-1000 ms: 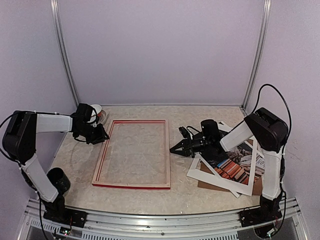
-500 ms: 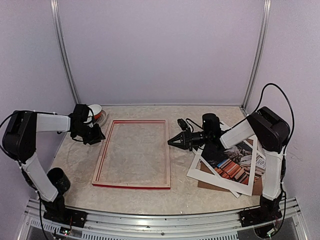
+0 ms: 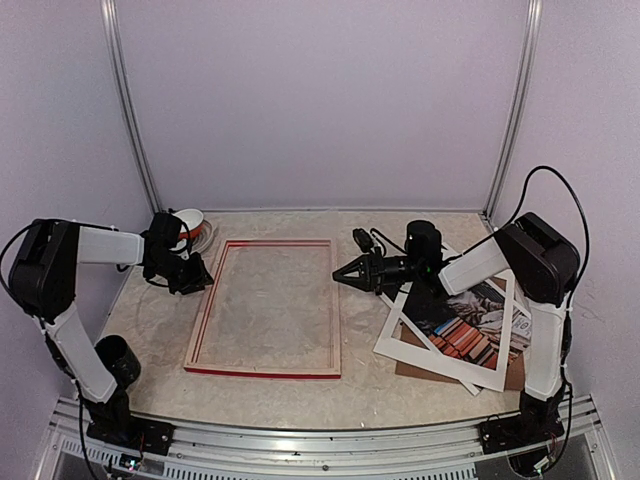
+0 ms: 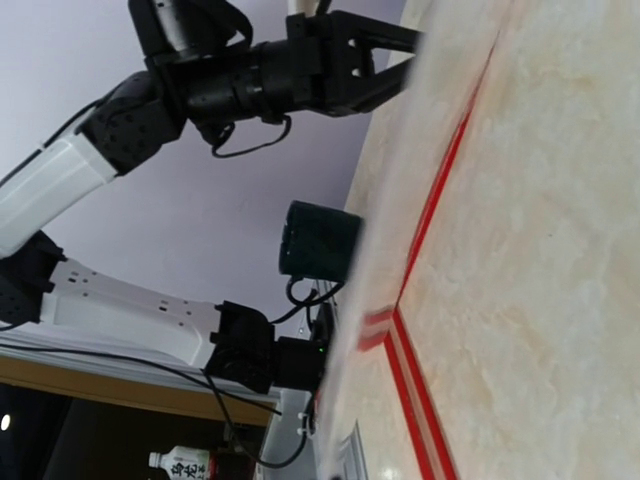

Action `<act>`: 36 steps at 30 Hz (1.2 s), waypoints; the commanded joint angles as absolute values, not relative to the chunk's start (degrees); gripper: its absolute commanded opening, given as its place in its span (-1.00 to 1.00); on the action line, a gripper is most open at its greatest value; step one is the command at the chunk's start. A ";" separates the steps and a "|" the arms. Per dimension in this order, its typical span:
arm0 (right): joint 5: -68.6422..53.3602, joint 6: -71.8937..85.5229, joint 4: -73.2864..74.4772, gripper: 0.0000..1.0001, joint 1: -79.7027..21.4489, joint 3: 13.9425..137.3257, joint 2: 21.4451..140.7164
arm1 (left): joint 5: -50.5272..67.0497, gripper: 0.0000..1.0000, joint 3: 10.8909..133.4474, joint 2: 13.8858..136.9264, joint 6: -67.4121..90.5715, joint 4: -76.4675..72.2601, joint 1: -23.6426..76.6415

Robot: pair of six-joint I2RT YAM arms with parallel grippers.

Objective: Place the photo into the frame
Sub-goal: Place the glass panel at the frame body.

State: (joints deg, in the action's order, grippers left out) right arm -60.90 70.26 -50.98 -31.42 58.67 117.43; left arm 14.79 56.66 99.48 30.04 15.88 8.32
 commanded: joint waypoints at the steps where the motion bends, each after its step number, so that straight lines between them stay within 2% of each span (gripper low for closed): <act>1: -61.26 71.50 -55.23 -1.00 -31.68 60.56 117.53 | 15.62 -0.39 56.16 100.18 30.32 15.34 8.09; 12: -60.63 77.90 -62.74 -1.00 -31.97 59.03 121.39 | 15.81 -0.40 55.99 100.02 30.47 15.12 8.09; 26: -60.92 77.56 -62.36 -1.00 -33.31 60.73 124.82 | 16.60 -0.39 55.99 100.28 30.41 14.91 8.15; 36: -60.71 70.75 -52.95 -1.00 -34.08 63.26 125.16 | 17.12 -0.39 55.99 100.54 30.41 14.73 8.26</act>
State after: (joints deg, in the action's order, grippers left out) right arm -60.77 74.17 -55.16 -33.06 61.36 123.87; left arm 16.27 56.60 99.50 30.22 15.86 8.32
